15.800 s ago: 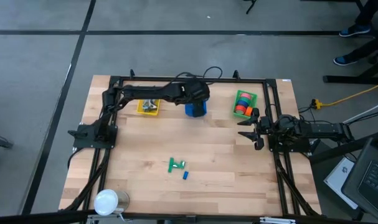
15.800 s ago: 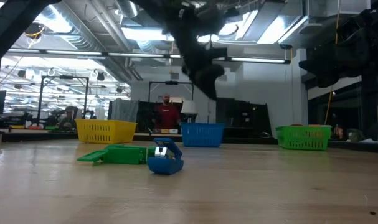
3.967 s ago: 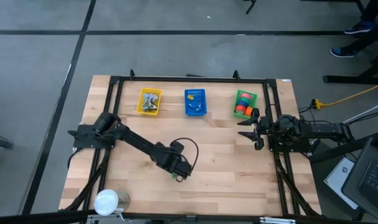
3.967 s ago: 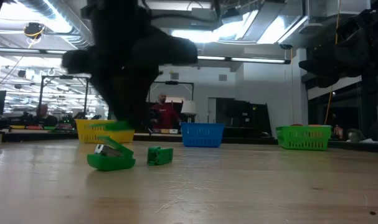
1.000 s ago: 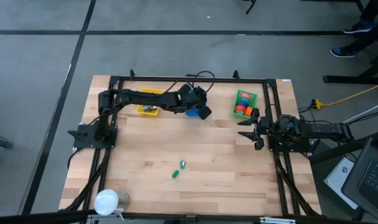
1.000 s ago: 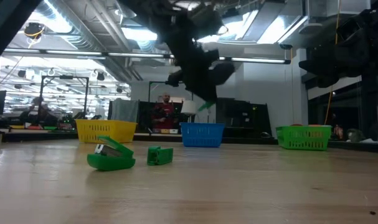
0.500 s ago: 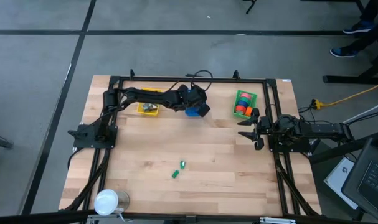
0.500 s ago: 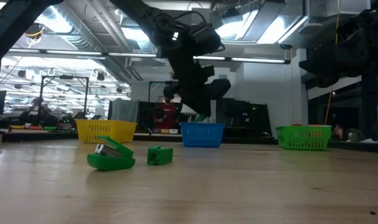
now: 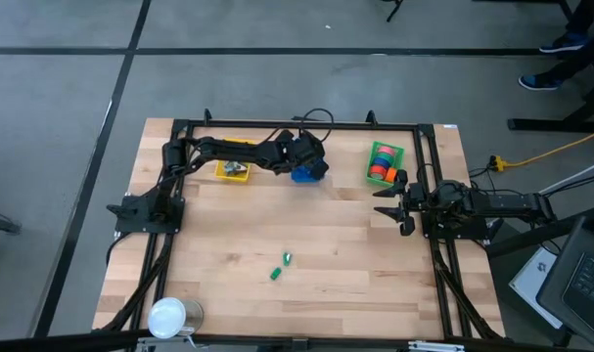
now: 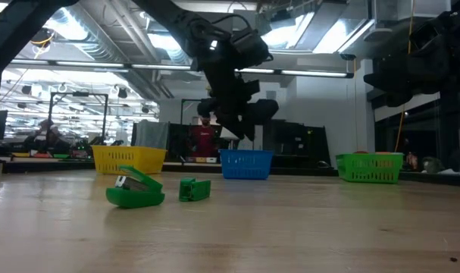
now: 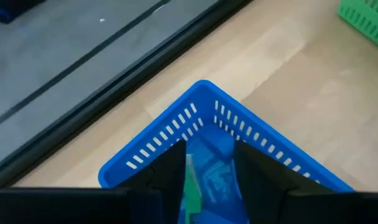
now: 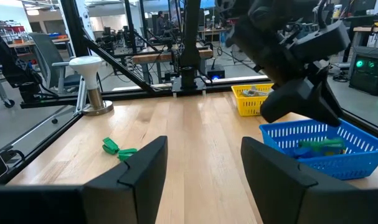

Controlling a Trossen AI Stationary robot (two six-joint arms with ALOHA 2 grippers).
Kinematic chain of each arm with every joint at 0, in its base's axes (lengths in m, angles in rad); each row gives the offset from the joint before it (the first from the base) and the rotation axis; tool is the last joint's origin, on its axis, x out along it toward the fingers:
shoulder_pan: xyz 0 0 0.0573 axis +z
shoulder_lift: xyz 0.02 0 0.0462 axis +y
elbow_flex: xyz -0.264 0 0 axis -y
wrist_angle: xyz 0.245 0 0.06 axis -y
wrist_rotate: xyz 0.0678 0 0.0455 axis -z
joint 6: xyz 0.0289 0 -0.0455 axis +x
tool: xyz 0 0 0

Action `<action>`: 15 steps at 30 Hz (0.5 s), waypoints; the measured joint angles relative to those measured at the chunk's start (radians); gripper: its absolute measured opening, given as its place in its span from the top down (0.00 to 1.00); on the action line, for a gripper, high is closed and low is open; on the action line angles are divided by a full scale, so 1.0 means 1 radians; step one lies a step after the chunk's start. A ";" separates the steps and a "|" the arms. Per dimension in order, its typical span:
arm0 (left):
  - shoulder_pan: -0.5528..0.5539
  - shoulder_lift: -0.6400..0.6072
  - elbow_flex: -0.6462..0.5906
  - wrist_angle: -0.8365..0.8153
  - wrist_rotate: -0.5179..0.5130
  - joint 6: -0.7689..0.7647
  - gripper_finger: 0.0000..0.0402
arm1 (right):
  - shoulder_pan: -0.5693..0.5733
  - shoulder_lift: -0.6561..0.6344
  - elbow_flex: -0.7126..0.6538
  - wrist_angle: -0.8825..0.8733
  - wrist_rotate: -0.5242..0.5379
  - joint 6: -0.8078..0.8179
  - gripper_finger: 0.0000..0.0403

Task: Pick and place Stapler, Stapler remover, tape
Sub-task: Put the green stapler into the blue basket

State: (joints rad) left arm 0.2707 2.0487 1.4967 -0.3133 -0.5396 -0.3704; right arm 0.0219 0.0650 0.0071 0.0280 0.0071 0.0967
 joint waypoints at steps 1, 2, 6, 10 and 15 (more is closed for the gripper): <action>-0.001 0.000 0.000 -0.001 0.000 0.013 0.67 | 0.000 0.000 0.000 0.000 0.000 0.000 0.48; -0.002 0.000 0.000 -0.001 0.000 0.025 0.66 | 0.000 0.000 0.000 0.000 0.000 0.000 0.48; -0.015 -0.003 0.000 -0.001 0.000 0.037 0.63 | 0.000 0.000 0.000 0.000 0.000 0.000 0.48; -0.038 -0.021 0.009 -0.005 0.000 0.085 0.62 | 0.000 0.000 0.000 0.000 0.000 0.000 0.48; -0.081 -0.042 0.051 0.005 0.008 0.132 0.62 | 0.000 0.000 0.000 0.000 0.000 0.000 0.48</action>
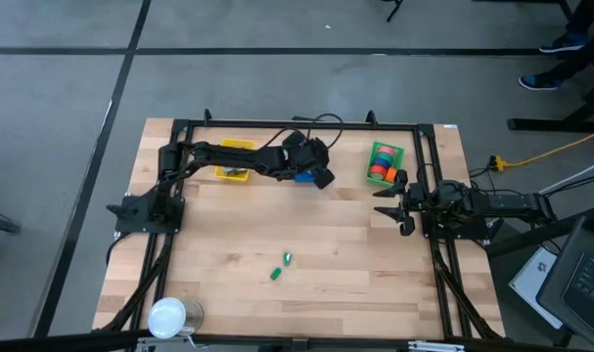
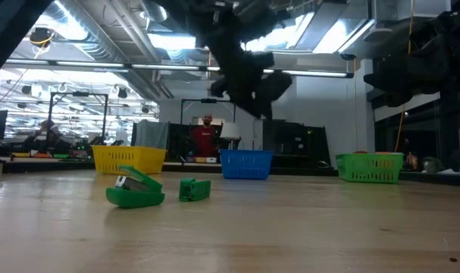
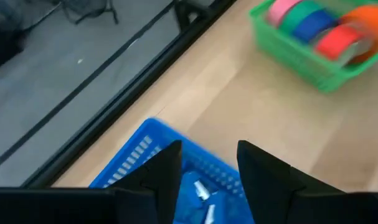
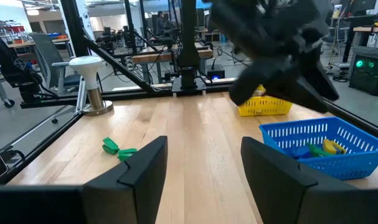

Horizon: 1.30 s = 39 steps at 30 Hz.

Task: Pick and place Stapler, Stapler remover, tape
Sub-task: Put the green stapler into the blue basket

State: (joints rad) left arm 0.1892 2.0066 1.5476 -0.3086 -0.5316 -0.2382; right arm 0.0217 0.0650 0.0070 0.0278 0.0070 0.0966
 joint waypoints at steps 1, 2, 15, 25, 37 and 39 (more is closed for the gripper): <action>-0.009 -0.005 0.007 0.001 0.000 0.008 0.63 | 0.000 0.000 0.000 0.000 0.000 0.000 0.48; -0.018 -0.012 0.010 -0.003 0.001 0.016 0.63 | 0.000 0.000 0.000 0.000 0.000 0.000 0.48; -0.151 -0.075 0.029 -0.017 0.110 0.194 0.63 | 0.000 0.000 0.000 0.000 0.000 0.000 0.48; -0.228 -0.086 0.029 -0.027 0.138 0.285 0.64 | 0.000 0.000 0.000 0.000 0.000 0.000 0.48; -0.291 -0.086 0.029 -0.155 0.325 0.278 0.64 | 0.000 0.000 0.000 0.000 0.000 0.000 0.48; -0.298 -0.086 0.029 -0.179 0.354 0.278 0.64 | 0.000 0.000 0.000 0.000 0.000 0.000 0.48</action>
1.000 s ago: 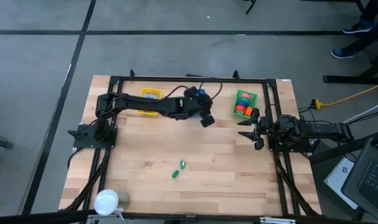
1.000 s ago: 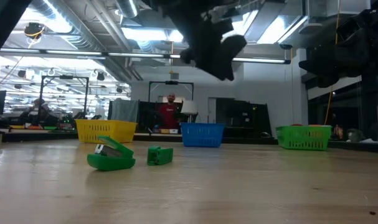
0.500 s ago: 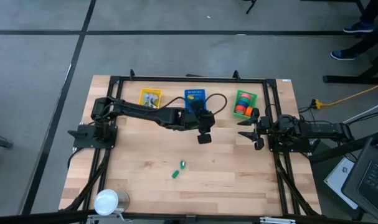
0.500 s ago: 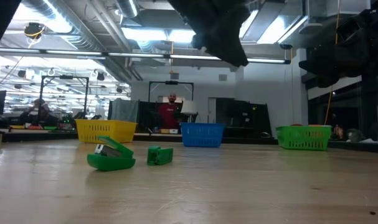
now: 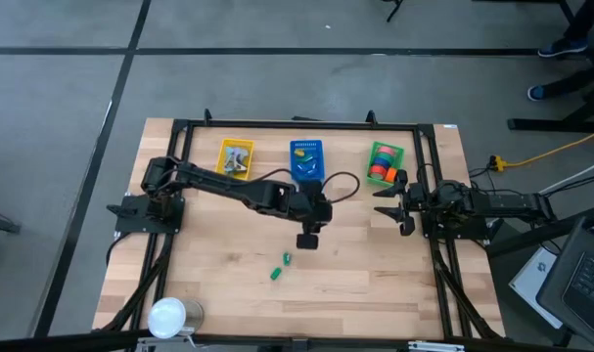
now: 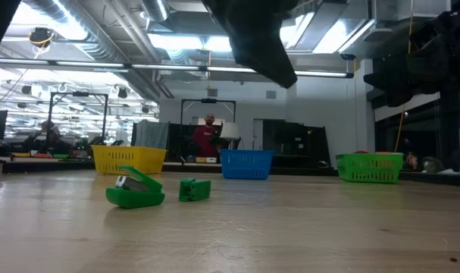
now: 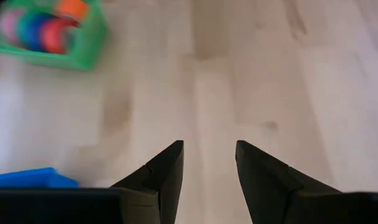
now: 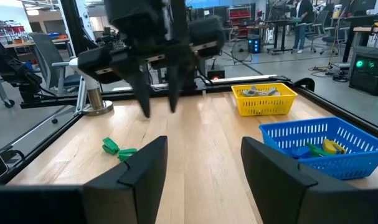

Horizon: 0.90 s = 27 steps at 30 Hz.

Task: Pick and place Stapler, Stapler remover, tape
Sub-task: Put the green stapler into the blue basket

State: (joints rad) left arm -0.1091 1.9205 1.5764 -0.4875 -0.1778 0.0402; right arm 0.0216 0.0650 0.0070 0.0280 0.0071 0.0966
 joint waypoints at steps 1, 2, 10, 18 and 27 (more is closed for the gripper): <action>-0.003 0.000 0.000 -0.013 0.023 0.000 0.64 | 0.000 0.000 0.000 0.000 0.000 0.000 0.48; -0.006 0.000 0.000 -0.024 0.050 0.000 0.64 | 0.000 0.000 0.000 0.000 0.000 0.000 0.48; -0.034 0.001 0.000 -0.138 0.249 -0.016 0.64 | 0.000 0.000 0.000 0.000 0.000 0.000 0.48; -0.099 0.001 -0.001 -0.358 0.257 0.272 0.64 | 0.000 0.000 0.000 0.000 0.000 0.000 0.48; -0.146 0.002 -0.001 -0.385 0.240 0.743 0.64 | 0.000 0.000 0.000 0.000 0.000 0.000 0.48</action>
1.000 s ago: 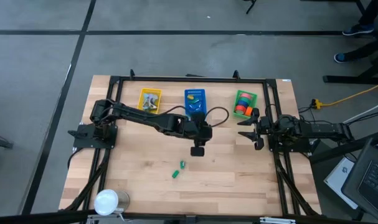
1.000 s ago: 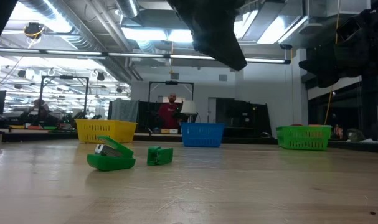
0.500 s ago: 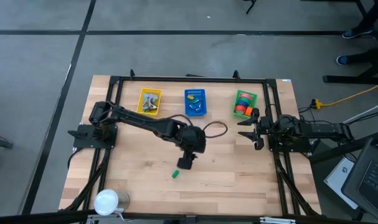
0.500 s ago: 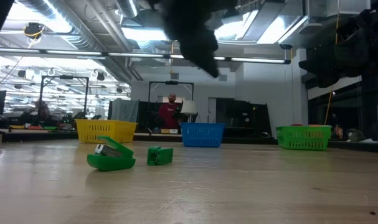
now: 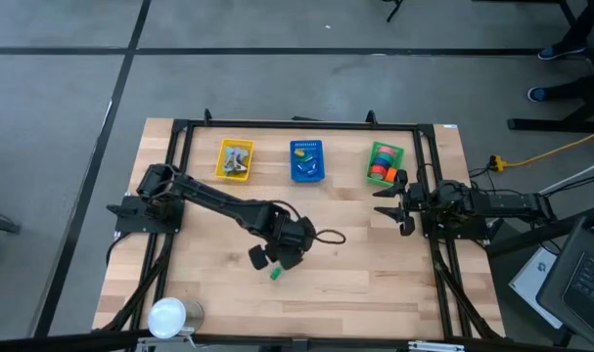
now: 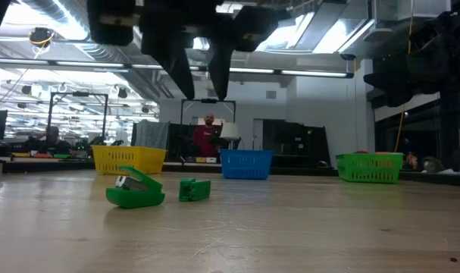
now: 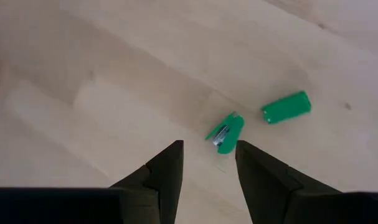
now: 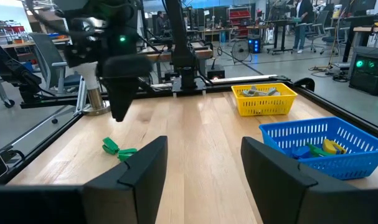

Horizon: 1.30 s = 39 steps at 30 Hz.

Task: Pick and place Stapler, Stapler remover, tape
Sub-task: Put the green stapler into the blue basket

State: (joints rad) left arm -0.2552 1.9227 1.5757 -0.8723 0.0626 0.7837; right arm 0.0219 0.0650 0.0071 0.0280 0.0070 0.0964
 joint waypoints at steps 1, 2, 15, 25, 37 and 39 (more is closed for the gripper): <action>-0.004 0.004 0.000 0.002 0.000 0.054 0.64 | 0.000 0.000 0.000 0.000 0.000 0.000 0.48; -0.008 0.008 0.000 0.005 0.000 0.101 0.64 | 0.000 0.000 0.000 0.000 0.000 0.000 0.48; -0.033 0.084 -0.002 -0.004 -0.029 0.416 0.64 | 0.000 0.000 0.000 0.000 0.000 0.000 0.48; 0.006 0.148 -0.001 0.020 -0.024 0.460 0.63 | 0.000 0.000 0.000 0.000 0.000 0.000 0.48; 0.008 0.162 -0.001 0.027 -0.036 0.422 0.45 | 0.000 0.000 0.000 0.000 0.000 0.000 0.48; 0.007 0.173 0.001 0.031 -0.019 0.420 0.43 | 0.000 0.000 0.000 0.000 0.000 0.000 0.48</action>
State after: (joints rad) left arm -0.2480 2.0956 1.5764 -0.8410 0.0431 1.2033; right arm 0.0216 0.0650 0.0067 0.0280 0.0068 0.0964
